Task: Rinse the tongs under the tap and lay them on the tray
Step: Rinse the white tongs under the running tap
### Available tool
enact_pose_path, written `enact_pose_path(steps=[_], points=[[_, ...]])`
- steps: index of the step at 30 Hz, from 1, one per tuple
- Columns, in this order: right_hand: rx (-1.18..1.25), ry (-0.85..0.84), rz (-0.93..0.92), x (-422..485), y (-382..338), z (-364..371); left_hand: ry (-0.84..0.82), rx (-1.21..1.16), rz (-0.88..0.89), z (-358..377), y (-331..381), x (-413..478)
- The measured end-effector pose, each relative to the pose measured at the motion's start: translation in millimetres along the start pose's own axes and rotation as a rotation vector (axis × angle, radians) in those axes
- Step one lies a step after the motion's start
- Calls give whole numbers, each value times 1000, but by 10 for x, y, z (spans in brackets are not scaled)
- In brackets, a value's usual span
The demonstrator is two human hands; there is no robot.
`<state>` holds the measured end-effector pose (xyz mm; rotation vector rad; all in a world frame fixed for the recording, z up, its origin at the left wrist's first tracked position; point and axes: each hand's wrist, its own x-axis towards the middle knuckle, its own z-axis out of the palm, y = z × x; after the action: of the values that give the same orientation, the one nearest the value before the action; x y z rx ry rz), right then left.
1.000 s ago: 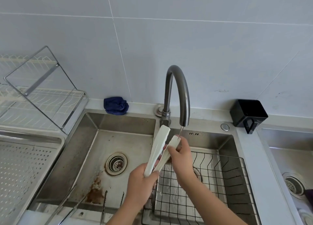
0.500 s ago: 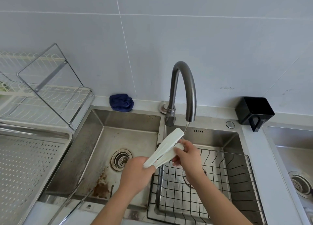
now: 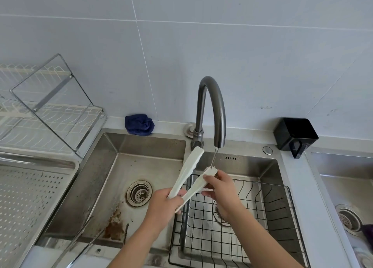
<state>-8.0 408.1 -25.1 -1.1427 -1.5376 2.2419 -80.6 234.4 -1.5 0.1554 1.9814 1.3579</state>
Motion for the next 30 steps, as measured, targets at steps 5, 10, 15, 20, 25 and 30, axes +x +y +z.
enact_pose_path(steps=[5, 10, 15, 20, 25, 30], points=[[-42, -167, -18, -68, 118, 79, -61, -132, 48, 199, -18, -39], [-9, -41, -82, 98, -84, 80, -242, -64, 167, 357, -49, -19], [109, -146, -15, 237, -305, 13, -27, -124, 197, 328, 79, 86], [110, -463, 63, 300, -382, -37, -165, -362, 163, 473, 575, 403], [143, -574, 169, 367, -418, -150, -14, -335, 134, 549, 752, 603], [-39, -593, 222, 433, -225, -524, 182, -309, 236, 560, 793, 729]])
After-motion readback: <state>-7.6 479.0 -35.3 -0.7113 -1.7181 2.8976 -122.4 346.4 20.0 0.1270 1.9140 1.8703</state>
